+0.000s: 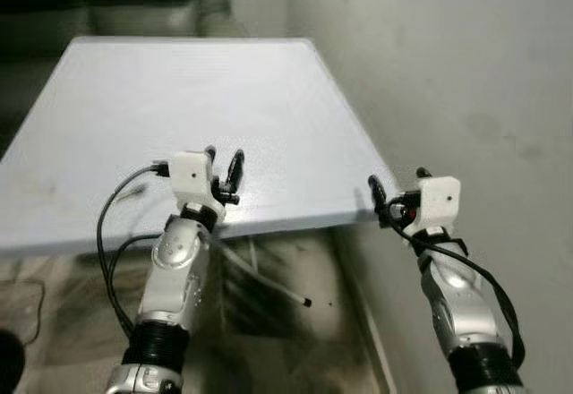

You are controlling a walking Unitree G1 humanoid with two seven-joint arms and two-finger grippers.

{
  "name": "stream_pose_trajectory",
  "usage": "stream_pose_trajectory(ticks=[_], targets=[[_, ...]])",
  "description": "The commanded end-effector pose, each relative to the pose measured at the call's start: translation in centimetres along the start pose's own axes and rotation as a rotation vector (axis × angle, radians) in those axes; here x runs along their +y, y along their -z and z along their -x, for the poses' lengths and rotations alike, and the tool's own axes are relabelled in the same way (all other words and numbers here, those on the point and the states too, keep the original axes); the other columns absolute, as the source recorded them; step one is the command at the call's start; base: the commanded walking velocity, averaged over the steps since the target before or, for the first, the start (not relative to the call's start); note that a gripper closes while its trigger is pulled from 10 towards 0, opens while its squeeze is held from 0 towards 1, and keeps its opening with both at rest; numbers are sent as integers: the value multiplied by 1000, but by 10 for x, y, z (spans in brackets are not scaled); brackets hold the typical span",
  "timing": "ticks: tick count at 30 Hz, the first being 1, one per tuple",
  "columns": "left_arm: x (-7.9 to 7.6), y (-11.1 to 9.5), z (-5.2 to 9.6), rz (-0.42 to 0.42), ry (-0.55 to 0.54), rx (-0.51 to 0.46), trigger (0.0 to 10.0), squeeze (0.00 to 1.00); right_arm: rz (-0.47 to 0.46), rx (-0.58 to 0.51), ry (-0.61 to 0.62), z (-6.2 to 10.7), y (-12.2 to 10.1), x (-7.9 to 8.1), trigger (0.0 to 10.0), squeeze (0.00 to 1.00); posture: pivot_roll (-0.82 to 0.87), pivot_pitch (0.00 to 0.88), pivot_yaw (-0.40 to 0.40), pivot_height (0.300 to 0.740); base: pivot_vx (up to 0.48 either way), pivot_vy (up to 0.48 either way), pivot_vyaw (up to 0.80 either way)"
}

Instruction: Hang keys on a hook

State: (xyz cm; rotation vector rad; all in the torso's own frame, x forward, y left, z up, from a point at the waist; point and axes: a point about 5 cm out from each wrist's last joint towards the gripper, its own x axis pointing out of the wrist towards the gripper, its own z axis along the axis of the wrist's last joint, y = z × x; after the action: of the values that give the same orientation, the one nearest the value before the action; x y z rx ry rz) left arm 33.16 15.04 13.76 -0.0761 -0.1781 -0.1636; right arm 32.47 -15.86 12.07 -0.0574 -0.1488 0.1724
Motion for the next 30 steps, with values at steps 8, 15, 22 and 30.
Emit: stream_pose_trajectory(ticks=[8, 15, 22, 30], targets=[[12, 9, 20, 88, -49, 47, 10000, 0, -34, 26, 68, 9, 5, -10, 10000, 0, -21, 49, -58, 740, 0, 0, 700], [15, 5, 18, 97, -47, 39, 10000, 0, -117, 56, 65, 12, 9, -4, 10000, 0, -17, 59, -55, 740, 0, 0, 0], [9, 4, 18, 98, -24, 46, 10000, 0, -113, 102, 62, 19, 14, -1, 10000, 0, -18, 74, -48, 740, 0, 276, 0], [5, 2, 16, 96, -13, 46, 10000, 0, -100, 95, 49, 22, 13, -3, 10000, 0, -12, 68, -45, 740, 0, 402, 0]])
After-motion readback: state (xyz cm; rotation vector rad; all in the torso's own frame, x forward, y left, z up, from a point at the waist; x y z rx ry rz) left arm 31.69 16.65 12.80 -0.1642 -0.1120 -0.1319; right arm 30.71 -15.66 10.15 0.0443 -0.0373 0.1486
